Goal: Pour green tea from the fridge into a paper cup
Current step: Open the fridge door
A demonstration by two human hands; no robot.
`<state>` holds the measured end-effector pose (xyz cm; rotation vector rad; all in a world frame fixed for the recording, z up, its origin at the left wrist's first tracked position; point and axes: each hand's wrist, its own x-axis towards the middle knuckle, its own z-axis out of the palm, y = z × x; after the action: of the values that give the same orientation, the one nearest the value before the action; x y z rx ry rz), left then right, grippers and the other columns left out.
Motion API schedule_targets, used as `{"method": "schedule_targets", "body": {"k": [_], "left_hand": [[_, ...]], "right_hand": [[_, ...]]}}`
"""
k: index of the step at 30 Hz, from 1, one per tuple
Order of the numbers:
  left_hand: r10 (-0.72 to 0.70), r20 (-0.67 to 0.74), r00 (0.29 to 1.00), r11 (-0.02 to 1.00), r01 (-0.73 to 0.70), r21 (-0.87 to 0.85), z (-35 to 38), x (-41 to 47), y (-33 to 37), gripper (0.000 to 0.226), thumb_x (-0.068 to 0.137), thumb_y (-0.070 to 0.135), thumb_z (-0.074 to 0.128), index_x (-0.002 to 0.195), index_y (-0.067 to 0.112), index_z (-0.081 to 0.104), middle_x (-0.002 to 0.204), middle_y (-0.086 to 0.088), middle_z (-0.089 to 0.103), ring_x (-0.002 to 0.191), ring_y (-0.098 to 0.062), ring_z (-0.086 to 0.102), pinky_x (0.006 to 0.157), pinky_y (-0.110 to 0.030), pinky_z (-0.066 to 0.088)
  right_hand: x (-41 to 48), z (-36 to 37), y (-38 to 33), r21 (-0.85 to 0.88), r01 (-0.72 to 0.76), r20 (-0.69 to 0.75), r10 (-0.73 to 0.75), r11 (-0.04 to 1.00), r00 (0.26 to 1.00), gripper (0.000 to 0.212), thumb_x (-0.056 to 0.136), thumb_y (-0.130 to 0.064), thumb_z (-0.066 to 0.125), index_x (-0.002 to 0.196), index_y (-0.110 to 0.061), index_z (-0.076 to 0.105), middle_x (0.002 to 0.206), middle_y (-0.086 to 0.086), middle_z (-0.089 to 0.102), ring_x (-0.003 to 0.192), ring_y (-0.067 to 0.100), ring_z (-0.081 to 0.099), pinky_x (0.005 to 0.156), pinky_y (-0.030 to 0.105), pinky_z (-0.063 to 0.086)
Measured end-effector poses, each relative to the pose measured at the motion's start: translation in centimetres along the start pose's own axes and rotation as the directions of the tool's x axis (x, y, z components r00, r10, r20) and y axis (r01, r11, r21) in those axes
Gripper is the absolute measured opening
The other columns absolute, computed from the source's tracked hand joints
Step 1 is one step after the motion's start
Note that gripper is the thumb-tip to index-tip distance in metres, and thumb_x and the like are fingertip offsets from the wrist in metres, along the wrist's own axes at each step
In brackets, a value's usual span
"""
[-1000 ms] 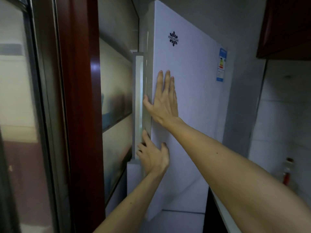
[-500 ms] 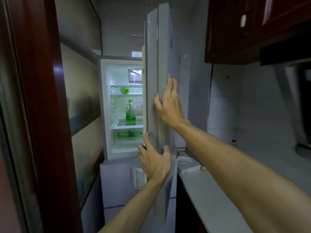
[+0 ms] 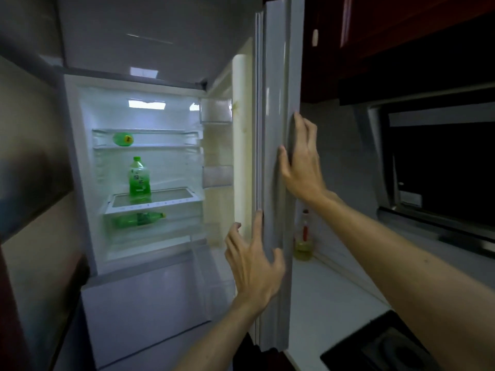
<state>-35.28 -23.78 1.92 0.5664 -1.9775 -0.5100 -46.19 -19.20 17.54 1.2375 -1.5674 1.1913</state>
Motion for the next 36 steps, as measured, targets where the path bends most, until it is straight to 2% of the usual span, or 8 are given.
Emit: {"method": "schedule_targets", "body": {"k": [2, 4, 7, 10, 13, 19, 26, 36], "left_hand": [[0.059, 0.1, 0.993, 0.996, -0.052, -0.078, 1.2, -0.1, 0.4, 0.087, 0.074, 0.037, 0.048, 0.152, 0.038, 0.01, 0.144, -0.011, 0.022, 0.132, -0.027, 0.024, 0.105, -0.042, 0.032], [0.115, 0.171, 0.978, 0.983, -0.088, -0.158, 2.8, -0.2, 1.2, 0.091, 0.075, 0.033, 0.049, 0.153, 0.036, 0.0, 0.149, -0.009, 0.018, 0.136, -0.027, 0.021, 0.11, -0.038, 0.026], [0.159, 0.219, 0.963, 0.965, -0.105, -0.239, 4.9, -0.2, 2.6, 0.095, 0.079, 0.027, 0.053, 0.153, 0.032, -0.006, 0.155, -0.01, 0.011, 0.141, -0.027, 0.016, 0.114, -0.033, 0.015], [0.163, 0.236, 0.958, 0.957, -0.096, -0.275, 7.1, 0.1, 3.6, 0.094, 0.079, 0.028, 0.052, 0.154, 0.02, -0.005, 0.158, -0.011, 0.008, 0.145, -0.025, 0.011, 0.116, -0.029, 0.007], [0.177, 0.279, 0.944, 0.967, -0.113, -0.23, 9.3, 0.6, 4.7, 0.094, 0.076, 0.037, 0.044, 0.153, 0.011, -0.003, 0.159, -0.013, 0.004, 0.146, -0.027, 0.007, 0.117, -0.031, 0.006], [0.185, 0.318, 0.93, 0.974, -0.129, -0.187, 14.1, 2.1, 6.6, 0.093, 0.075, 0.041, 0.041, 0.153, 0.013, -0.002, 0.157, -0.015, 0.003, 0.144, -0.03, 0.005, 0.117, -0.036, 0.01], [0.203, 0.34, 0.918, 0.979, -0.178, -0.104, 18.2, 3.5, 7.8, 0.096, 0.08, 0.04, 0.052, 0.153, 0.012, -0.003, 0.156, -0.016, 0.0, 0.143, -0.033, 0.006, 0.118, -0.038, 0.013], [0.245, 0.329, 0.912, 0.969, -0.218, -0.118, 21.7, 4.8, 8.0, 0.098, 0.076, 0.031, 0.055, 0.153, 0.016, -0.003, 0.156, -0.012, 0.007, 0.14, -0.029, 0.01, 0.117, -0.035, 0.01]], "right_hand": [[0.1, -0.7, 1.2, -0.06, -0.008, 0.018, 0.009, 0.998, 1.0, 0.071, 0.093, 0.002, 0.053, 0.154, -0.009, 0.018, 0.147, 0.02, 0.024, 0.114, 0.021, 0.049, 0.1, 0.035, 0.049], [0.2, -1.1, 2.4, -0.137, -0.043, 0.042, 0.049, 0.99, 0.998, 0.079, 0.091, 0.005, 0.052, 0.155, -0.021, 0.013, 0.153, 0.02, 0.015, 0.122, 0.035, 0.049, 0.097, 0.048, 0.053], [0.2, -1.6, 4.0, -0.173, -0.113, 0.043, 0.123, 0.978, 0.992, 0.069, 0.098, -0.008, 0.046, 0.156, -0.025, 0.013, 0.158, 0.022, 0.005, 0.14, 0.042, 0.03, 0.108, 0.055, 0.04], [-0.3, -2.1, 5.8, -0.176, -0.19, 0.043, 0.201, 0.966, 0.979, 0.067, 0.101, -0.031, 0.047, 0.157, -0.027, 0.009, 0.161, 0.02, -0.007, 0.149, 0.039, 0.006, 0.118, 0.053, 0.018], [-0.4, -2.7, 8.2, -0.2, -0.23, 0.046, 0.244, 0.952, 0.969, 0.077, 0.098, -0.04, 0.053, 0.156, -0.032, 0.003, 0.162, 0.017, -0.012, 0.149, 0.038, 0.001, 0.116, 0.052, 0.016], [0.4, -3.8, 12.1, -0.209, -0.312, 0.038, 0.326, 0.927, 0.945, 0.091, 0.091, -0.035, 0.065, 0.156, -0.032, 0.001, 0.162, 0.017, -0.006, 0.147, 0.039, 0.007, 0.116, 0.052, 0.016], [1.4, -4.4, 16.3, -0.155, -0.352, 0.081, 0.367, 0.923, 0.927, 0.093, 0.092, -0.026, 0.061, 0.156, -0.034, -0.007, 0.163, 0.012, -0.011, 0.149, 0.036, -0.003, 0.115, 0.044, 0.006], [2.0, -4.3, 20.4, -0.106, -0.388, 0.082, 0.397, 0.915, 0.914, 0.092, 0.094, -0.025, 0.058, 0.152, -0.042, -0.011, 0.164, 0.002, -0.013, 0.15, 0.034, -0.007, 0.116, 0.057, 0.009]]}}
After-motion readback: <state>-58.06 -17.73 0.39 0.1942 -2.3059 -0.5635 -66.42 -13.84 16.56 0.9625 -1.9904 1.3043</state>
